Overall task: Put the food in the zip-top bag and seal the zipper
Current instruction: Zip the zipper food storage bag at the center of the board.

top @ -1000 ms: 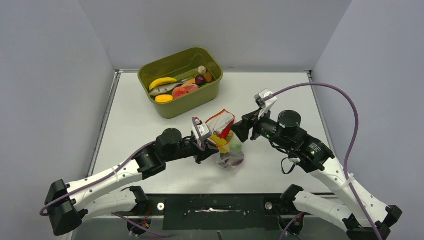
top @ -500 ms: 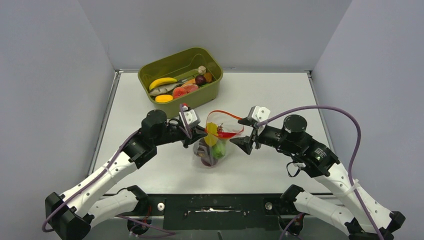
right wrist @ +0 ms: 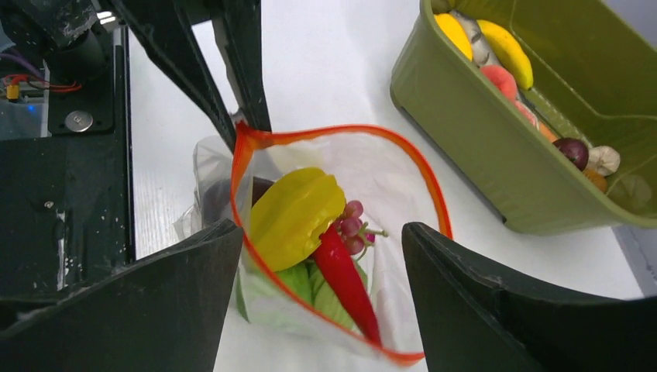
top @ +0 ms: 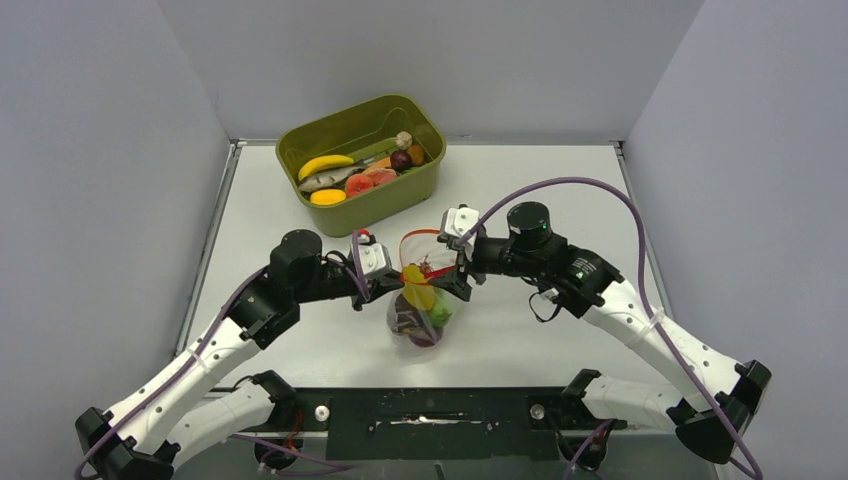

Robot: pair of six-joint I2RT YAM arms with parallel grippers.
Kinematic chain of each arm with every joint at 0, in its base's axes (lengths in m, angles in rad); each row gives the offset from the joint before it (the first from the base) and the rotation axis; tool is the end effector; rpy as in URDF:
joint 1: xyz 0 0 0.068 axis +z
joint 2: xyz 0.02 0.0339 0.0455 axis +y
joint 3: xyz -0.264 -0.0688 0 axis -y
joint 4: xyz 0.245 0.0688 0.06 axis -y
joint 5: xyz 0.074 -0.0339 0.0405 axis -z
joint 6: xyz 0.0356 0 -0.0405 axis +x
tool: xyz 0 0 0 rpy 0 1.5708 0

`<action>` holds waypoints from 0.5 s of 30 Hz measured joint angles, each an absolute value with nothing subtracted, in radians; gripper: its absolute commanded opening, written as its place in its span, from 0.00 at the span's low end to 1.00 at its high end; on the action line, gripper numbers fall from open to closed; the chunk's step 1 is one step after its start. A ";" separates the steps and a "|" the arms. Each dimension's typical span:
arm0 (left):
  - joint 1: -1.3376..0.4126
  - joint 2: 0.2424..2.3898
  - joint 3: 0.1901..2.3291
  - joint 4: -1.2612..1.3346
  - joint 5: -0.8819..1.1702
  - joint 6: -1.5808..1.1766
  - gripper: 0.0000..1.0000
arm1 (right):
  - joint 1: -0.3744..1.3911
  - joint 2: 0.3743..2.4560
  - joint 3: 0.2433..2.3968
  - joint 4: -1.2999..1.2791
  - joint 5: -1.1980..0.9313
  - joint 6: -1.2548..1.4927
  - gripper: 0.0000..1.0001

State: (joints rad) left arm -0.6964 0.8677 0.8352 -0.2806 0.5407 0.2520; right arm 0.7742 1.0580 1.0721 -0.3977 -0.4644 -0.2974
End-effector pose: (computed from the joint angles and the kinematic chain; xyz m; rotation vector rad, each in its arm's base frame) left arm 0.1383 -0.1395 0.3347 1.1958 1.4998 -0.8097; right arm 0.1553 0.1741 0.3674 -1.2726 1.5293 0.7645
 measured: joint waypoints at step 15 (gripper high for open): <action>-0.691 0.864 0.843 -0.349 0.551 0.273 0.00 | 0.886 1.221 1.178 -0.476 -0.535 -0.385 0.55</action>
State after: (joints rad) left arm -0.6914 0.8639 0.8433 -0.3489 0.5510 0.2733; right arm 0.8856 1.2213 1.1782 -0.4763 -0.5350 -0.3855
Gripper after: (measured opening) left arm 0.109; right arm 0.653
